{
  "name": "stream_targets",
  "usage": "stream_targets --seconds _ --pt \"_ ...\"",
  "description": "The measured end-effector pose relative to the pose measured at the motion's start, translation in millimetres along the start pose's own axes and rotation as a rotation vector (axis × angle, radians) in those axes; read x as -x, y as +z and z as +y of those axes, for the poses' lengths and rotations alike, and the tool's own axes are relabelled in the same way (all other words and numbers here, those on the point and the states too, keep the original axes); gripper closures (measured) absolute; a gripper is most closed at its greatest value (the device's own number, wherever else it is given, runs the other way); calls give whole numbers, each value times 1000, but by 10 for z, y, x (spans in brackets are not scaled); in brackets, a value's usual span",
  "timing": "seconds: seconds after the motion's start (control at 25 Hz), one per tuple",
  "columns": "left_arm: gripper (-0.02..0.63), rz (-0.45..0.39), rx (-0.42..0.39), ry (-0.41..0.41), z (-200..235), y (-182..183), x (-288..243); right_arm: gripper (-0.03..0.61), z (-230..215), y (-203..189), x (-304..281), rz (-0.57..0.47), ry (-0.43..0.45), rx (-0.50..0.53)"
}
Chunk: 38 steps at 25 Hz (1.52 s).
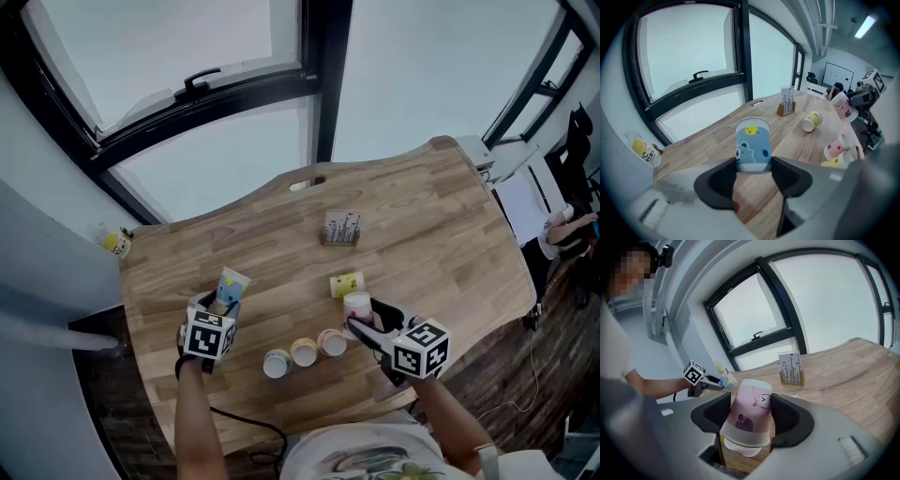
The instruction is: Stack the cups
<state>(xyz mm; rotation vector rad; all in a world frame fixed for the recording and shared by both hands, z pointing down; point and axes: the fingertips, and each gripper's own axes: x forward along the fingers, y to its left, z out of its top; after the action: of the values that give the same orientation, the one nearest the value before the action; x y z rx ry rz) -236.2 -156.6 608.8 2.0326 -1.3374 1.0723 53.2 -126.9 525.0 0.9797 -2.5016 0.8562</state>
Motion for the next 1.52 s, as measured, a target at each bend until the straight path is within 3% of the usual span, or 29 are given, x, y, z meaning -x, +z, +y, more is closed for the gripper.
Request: stream_targets --seconds 0.36,0.6,0.88,1.4,1.52 --pt "365 -45 65 61 -150 -198 452 307 447 -57 -133 2 141 109" --pt "365 -58 94 92 -316 -378 698 308 705 -203 -232 14 211 235" --pt "365 -94 139 114 -516 -489 905 308 830 -362 -395 29 220 307" --pt "365 -104 200 140 -744 -735 1168 308 1080 -382 -432 -79 214 505" --pt "365 -105 206 144 -748 -777 1186 313 1162 -288 -375 -148 221 535"
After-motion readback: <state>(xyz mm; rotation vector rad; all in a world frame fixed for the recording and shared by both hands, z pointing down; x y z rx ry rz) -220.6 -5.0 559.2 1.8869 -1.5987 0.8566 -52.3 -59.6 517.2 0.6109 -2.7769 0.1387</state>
